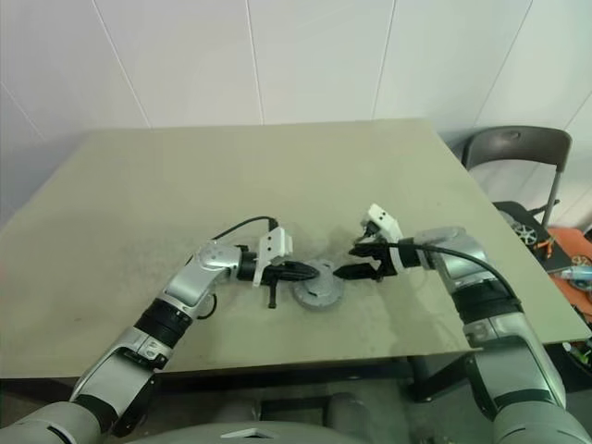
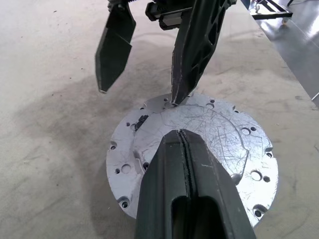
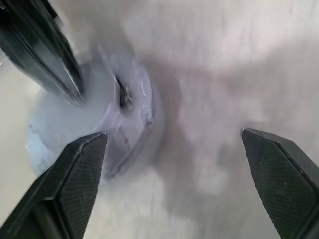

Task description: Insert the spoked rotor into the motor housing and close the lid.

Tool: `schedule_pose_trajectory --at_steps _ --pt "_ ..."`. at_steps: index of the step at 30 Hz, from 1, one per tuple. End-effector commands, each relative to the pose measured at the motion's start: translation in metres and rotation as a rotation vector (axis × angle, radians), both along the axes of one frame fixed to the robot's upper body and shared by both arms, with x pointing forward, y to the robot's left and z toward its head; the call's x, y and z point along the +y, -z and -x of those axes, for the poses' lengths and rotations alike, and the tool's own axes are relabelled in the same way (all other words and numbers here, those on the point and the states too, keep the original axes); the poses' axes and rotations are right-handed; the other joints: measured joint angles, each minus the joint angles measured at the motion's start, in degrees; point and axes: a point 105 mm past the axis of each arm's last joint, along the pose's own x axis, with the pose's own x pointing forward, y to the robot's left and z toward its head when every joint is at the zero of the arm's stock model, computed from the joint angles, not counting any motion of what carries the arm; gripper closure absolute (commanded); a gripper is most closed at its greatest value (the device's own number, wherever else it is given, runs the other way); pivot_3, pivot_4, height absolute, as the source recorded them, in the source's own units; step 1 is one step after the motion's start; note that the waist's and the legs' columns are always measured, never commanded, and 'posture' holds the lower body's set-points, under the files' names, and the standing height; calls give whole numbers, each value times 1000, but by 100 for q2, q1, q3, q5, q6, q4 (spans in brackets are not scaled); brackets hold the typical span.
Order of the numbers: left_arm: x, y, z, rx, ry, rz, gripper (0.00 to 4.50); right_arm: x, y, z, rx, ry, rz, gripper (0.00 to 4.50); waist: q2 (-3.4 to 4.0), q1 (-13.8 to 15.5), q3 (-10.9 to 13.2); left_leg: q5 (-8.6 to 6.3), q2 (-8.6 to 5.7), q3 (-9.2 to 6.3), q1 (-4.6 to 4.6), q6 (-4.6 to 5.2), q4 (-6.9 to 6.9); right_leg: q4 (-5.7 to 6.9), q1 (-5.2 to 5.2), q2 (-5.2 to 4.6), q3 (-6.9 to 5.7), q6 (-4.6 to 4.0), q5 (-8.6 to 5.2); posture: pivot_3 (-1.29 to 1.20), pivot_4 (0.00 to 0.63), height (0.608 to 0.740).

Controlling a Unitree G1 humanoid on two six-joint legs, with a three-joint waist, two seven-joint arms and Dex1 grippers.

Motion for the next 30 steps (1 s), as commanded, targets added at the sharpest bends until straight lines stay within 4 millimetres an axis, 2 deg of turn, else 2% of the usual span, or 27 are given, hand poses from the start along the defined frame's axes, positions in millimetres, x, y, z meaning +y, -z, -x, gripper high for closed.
schedule_pose_trajectory --at_steps 1,6,10,17,23,27,30 --pt "12 27 2 47 -21 -120 4500 22 15 21 124 -67 -32 31 0 -15 -1 -1 4 0 1 2 -2 1 -1 4 0 0 0 0 0 740" --pt "14 24 0 32 -25 -122 4500 38 19 20 215 5 -84 31 -6 -154 -6 -1 16 1 12 2 -11 26 -9 17 0 -1 0 0 0 740" --pt "16 23 -1 25 -26 -124 4500 56 5 16 306 72 -218 31 -17 -275 -6 -1 23 8 17 2 -10 72 -17 19 -1 -5 -3 0 0 740" --pt "17 22 -3 13 -30 -126 4500 76 3 31 424 58 -292 31 -11 -286 -9 0 22 6 5 3 -9 117 -83 22 -1 -1 0 0 0 740" --pt "17 20 -5 7 -34 -124 4500 77 -5 35 434 34 -325 1798 -10 -290 -9 0 22 8 2 3 -36 109 -96 19 -1 13 8 0 0 740" --pt "17 19 -6 1 -37 -122 4500 82 -15 35 434 20 -388 2294 -7 -291 -11 0 29 9 9 4 -63 109 -102 27 0 7 4 0 0 740" --pt "19 19 -7 -3 -43 -120 4500 85 -18 31 415 31 -421 2360 -5 -292 -11 0 34 6 6 4 -67 111 -110 35 0 5 3 0 0 740"
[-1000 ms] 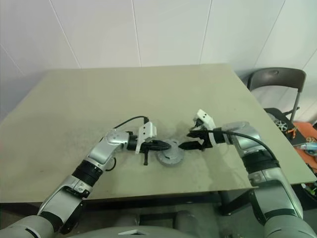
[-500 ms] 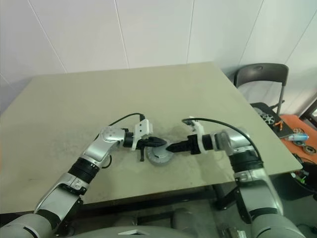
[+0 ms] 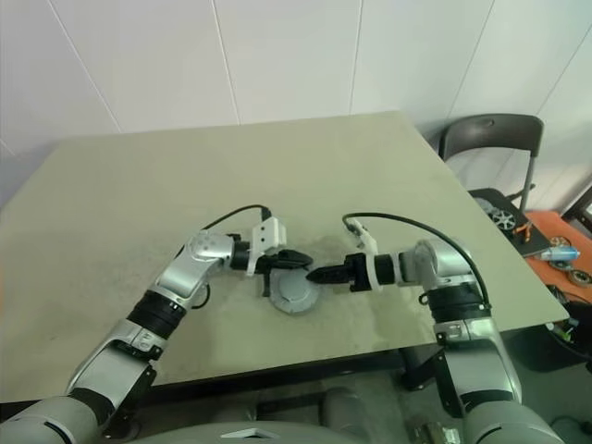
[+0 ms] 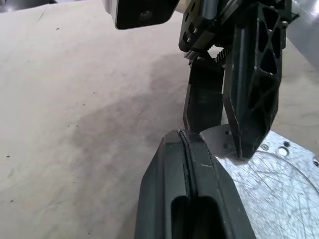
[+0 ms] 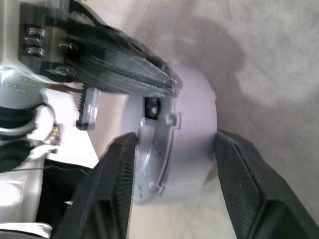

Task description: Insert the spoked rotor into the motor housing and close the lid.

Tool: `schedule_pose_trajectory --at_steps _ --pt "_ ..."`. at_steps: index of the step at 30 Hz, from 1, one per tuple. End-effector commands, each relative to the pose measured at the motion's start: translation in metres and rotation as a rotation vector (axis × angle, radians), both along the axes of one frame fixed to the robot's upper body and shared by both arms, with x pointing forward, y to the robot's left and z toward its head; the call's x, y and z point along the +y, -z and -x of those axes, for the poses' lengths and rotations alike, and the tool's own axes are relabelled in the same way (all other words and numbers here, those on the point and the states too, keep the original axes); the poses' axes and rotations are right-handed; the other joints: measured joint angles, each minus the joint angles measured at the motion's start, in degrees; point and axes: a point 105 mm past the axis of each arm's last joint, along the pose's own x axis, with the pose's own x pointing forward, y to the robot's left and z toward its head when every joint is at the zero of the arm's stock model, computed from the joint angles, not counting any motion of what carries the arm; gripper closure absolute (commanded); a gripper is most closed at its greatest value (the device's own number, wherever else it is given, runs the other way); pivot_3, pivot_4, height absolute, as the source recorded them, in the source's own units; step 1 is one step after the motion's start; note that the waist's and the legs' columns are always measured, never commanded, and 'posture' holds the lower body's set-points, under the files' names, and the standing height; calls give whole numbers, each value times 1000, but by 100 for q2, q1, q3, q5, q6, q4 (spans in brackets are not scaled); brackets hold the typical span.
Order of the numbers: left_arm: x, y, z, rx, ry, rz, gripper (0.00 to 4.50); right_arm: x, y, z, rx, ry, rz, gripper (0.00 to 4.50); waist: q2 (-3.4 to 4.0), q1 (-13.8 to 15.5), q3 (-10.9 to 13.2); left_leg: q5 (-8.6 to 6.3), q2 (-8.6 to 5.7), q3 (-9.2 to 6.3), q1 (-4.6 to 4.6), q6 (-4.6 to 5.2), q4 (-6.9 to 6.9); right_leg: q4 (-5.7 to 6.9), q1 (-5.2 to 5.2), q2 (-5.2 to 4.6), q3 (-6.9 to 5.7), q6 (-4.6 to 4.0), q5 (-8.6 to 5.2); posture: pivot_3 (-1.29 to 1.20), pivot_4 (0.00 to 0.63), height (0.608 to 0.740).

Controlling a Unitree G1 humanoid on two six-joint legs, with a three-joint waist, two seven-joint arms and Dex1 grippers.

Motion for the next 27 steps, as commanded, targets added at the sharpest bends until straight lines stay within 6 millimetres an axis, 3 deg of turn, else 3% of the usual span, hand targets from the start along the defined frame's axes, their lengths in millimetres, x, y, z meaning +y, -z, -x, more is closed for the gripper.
schedule_pose_trajectory --at_steps 1,12,18,23,27 --pt "9 30 5 77 -19 -99 4500 33 -14 9 -24 -104 -119 2360 0 -1 0 0 0 1 0 0 0 1 0 1 0 0 0 0 0 740" --pt "8 24 -1 51 -69 -50 4500 35 -11 9 -39 -92 -122 2896 3 -1 1 0 6 3 -1 0 4 13 -8 10 7 -1 1 0 0 740" --pt "8 -4 -30 6 -244 124 4500 35 -10 7 -55 -85 -118 3169 4 11 3 0 6 2 -1 0 6 19 -9 12 8 -1 1 0 0 740" --pt "25 -33 -63 23 -461 311 4500 38 -13 9 -56 -90 -147 3229 3 16 4 1 5 2 -6 0 12 19 -11 10 8 0 1 0 0 740" --pt "37 -40 -73 51 -544 375 4500 37 -11 6 -60 -74 -137 3249 3 14 7 1 5 1 -11 0 9 19 -19 10 8 0 1 0 0 740"
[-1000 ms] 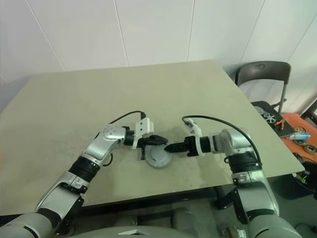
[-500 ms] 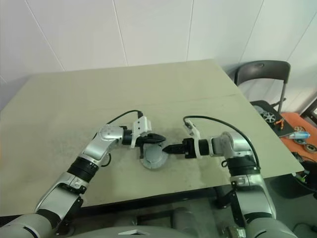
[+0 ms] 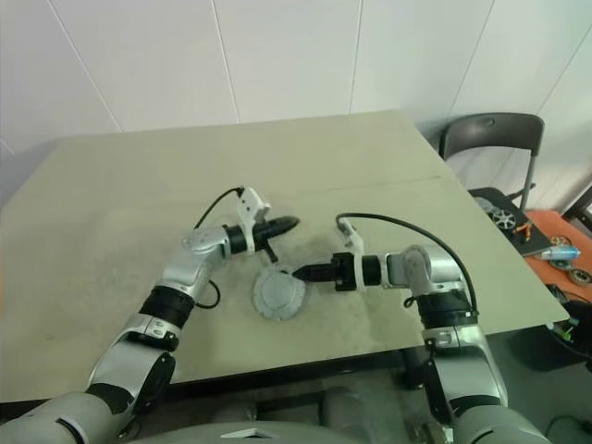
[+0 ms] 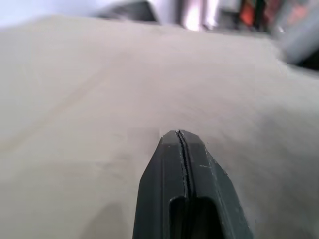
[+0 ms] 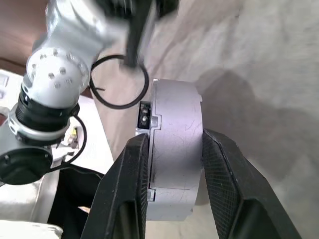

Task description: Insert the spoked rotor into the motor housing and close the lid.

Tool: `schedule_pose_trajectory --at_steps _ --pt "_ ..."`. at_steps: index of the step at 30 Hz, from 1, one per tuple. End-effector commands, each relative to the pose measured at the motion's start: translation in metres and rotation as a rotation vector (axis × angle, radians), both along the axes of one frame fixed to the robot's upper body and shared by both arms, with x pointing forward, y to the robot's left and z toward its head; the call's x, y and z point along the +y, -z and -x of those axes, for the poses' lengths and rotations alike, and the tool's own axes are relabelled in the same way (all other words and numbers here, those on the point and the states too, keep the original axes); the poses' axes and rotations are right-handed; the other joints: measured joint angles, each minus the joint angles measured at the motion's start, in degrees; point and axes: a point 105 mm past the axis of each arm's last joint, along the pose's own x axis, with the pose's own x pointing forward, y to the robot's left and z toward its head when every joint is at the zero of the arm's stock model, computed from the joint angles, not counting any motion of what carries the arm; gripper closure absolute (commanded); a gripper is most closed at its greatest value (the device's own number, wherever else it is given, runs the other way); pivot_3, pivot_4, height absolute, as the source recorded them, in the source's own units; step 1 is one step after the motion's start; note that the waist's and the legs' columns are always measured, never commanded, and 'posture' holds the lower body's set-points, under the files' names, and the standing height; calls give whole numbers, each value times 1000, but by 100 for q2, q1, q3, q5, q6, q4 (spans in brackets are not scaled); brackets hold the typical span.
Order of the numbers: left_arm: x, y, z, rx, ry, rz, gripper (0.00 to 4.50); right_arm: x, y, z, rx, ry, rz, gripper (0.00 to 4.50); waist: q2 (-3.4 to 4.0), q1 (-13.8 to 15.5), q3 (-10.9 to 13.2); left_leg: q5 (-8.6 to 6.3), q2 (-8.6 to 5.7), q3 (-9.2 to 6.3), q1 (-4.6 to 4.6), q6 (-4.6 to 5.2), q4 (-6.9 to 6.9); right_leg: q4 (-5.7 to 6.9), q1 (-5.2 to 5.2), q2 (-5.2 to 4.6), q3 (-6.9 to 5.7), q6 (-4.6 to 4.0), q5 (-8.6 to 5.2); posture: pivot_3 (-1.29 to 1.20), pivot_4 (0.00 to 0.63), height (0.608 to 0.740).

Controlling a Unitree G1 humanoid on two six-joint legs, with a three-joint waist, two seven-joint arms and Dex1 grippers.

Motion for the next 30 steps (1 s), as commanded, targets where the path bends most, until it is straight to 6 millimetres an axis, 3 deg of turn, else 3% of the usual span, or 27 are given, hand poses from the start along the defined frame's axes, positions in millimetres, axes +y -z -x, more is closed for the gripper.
schedule_pose_trajectory --at_steps 1,16,24,27,30 --pt "12 -14 -8 -4 -61 72 4500 12 -5 2 -10 -34 -33 3249 0 4 0 0 0 0 0 0 -1 0 0 0 0 0 0 0 0 740" --pt "35 -15 -4 145 -152 289 4500 3 -33 -44 95 266 -322 3249 8 67 20 1 -20 1 -13 -2 49 37 -3 -17 1 -5 3 0 0 740" --pt "48 -32 -8 186 -203 483 4500 -12 -39 -70 129 456 -418 3249 9 132 21 1 -22 4 -15 -1 63 39 2 -20 1 -5 4 0 0 740" --pt "54 -36 -8 211 -209 563 3873 -16 -42 -77 130 507 -446 3249 11 143 22 1 -23 5 -16 -1 65 40 3 -20 1 -5 4 0 0 740" --pt "59 -39 -7 245 -204 640 2865 -18 -45 -80 124 533 -475 3249 11 139 22 1 -23 5 -18 -1 65 39 2 -20 1 -5 4 0 0 740"
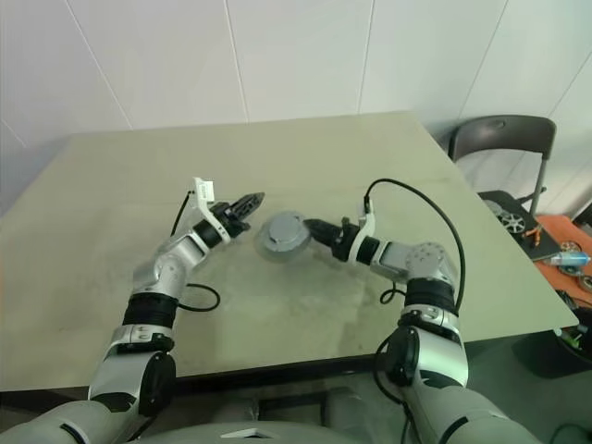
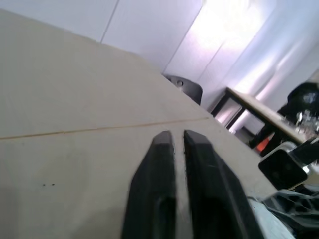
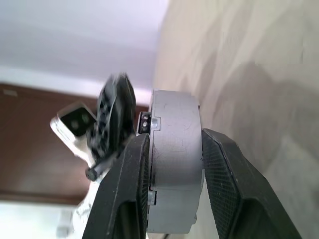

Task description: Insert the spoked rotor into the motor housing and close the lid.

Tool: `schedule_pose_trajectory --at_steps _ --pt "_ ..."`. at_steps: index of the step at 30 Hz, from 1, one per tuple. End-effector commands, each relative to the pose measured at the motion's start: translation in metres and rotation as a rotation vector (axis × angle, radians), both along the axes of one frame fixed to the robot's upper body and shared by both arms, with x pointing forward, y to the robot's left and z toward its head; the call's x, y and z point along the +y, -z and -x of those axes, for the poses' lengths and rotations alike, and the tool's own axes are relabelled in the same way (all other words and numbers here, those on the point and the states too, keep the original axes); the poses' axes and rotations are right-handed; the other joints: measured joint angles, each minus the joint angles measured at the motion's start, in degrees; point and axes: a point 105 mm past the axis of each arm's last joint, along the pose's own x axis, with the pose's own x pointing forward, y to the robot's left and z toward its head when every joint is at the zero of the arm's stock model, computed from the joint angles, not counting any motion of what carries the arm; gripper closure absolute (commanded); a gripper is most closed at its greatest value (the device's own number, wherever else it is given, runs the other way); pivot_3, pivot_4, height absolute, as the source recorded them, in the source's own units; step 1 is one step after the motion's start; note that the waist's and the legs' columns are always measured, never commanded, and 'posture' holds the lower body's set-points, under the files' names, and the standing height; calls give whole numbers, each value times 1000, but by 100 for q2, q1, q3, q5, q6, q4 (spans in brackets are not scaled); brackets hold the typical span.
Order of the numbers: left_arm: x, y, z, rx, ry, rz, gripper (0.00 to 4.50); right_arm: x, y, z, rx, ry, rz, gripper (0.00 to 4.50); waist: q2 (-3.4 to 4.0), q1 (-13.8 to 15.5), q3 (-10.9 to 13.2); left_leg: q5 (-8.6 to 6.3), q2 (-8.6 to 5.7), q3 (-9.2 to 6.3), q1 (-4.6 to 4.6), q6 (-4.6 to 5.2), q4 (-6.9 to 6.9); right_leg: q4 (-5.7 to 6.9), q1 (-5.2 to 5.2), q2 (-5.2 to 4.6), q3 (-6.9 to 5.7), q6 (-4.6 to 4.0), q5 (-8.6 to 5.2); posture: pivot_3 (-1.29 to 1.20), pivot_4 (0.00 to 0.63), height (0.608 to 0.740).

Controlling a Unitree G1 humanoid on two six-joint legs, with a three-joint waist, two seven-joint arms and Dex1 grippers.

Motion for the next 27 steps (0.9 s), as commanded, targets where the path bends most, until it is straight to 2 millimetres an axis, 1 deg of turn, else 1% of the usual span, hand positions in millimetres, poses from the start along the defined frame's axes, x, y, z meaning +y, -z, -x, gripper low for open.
schedule_pose_trajectory --at_steps 1,3,5,8,10,13,21,27 --pt "5 -23 0 -39 -2 94 2525 3 -33 -11 -99 28 -104 3249 0 -2 0 0 0 0 0 0 0 0 0 0 0 0 0 0 0 740" --pt "7 -21 1 -19 0 122 1845 3 -34 -12 -104 42 -126 3249 1 -2 0 0 0 0 0 0 -1 0 0 0 0 0 0 0 0 740" --pt "7 -15 4 13 2 124 1150 6 -37 -11 -110 41 -159 3249 1 -8 0 0 0 1 0 0 0 0 0 0 0 0 0 0 0 740" --pt "3 -9 9 55 33 130 144 13 -44 -3 -133 2 -214 3249 3 -12 2 0 0 2 0 0 0 1 0 1 2 0 0 0 0 740" --pt "-2 -7 14 95 75 144 66 18 -50 2 -153 -30 -239 3249 5 -9 3 0 0 2 0 0 0 1 -1 1 2 0 0 0 0 740" --pt "-7 -11 20 106 127 189 66 19 -53 6 -166 -48 -247 3249 7 3 5 0 -1 2 -2 0 3 1 0 -1 2 0 0 0 0 740" --pt "-13 -20 32 124 211 281 66 22 -49 7 -155 -55 -231 3249 9 -17 6 0 -4 4 -3 0 8 1 -1 -2 4 0 0 0 0 740" --pt "-18 -17 37 161 246 300 66 22 -49 8 -158 -61 -230 3249 10 -11 6 0 -4 5 -3 0 7 0 -1 -2 5 0 0 0 0 740"
